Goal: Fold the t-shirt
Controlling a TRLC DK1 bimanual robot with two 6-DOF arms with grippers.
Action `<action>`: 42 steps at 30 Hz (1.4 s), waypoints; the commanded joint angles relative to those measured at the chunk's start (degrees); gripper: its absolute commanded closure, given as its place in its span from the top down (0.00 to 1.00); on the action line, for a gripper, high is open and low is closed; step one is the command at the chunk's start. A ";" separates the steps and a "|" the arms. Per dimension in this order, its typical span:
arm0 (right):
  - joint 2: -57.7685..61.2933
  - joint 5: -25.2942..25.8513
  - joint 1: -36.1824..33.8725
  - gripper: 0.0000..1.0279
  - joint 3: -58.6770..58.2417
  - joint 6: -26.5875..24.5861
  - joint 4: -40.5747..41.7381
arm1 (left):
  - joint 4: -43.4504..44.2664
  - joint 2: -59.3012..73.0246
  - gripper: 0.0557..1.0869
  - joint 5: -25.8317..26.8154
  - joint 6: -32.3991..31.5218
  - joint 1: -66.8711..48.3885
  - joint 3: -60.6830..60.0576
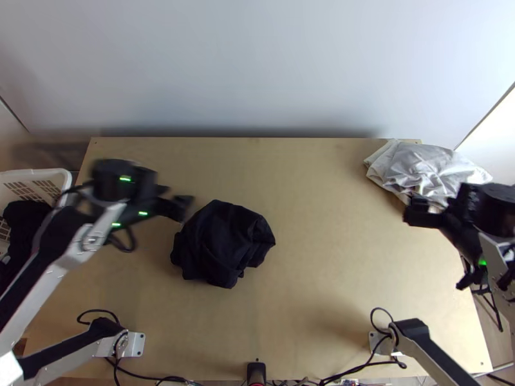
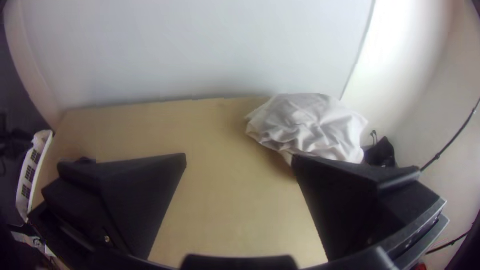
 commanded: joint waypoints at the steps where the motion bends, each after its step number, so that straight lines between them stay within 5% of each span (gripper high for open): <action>1: 7.84 -1.09 15.03 0.95 4.28 -0.64 -1.93 | -7.29 -7.58 0.94 0.31 5.32 17.77 -0.34; 16: 26.91 -1.18 46.67 0.95 8.41 -3.36 -1.84 | -13.53 -14.70 0.94 0.49 1.63 24.62 -10.27; 25: 40.19 -1.53 53.88 0.85 17.73 -3.10 -1.93 | -13.44 -14.61 0.94 0.40 -0.04 24.98 -11.68; 33: 49.85 -9.27 54.67 0.85 21.86 -2.93 -1.22 | -11.86 -14.26 0.94 0.49 0.04 25.24 -14.23; 42: 60.22 -12.43 59.59 0.85 27.57 -3.28 -1.14 | -8.87 -11.80 0.94 0.49 0.04 25.15 -16.95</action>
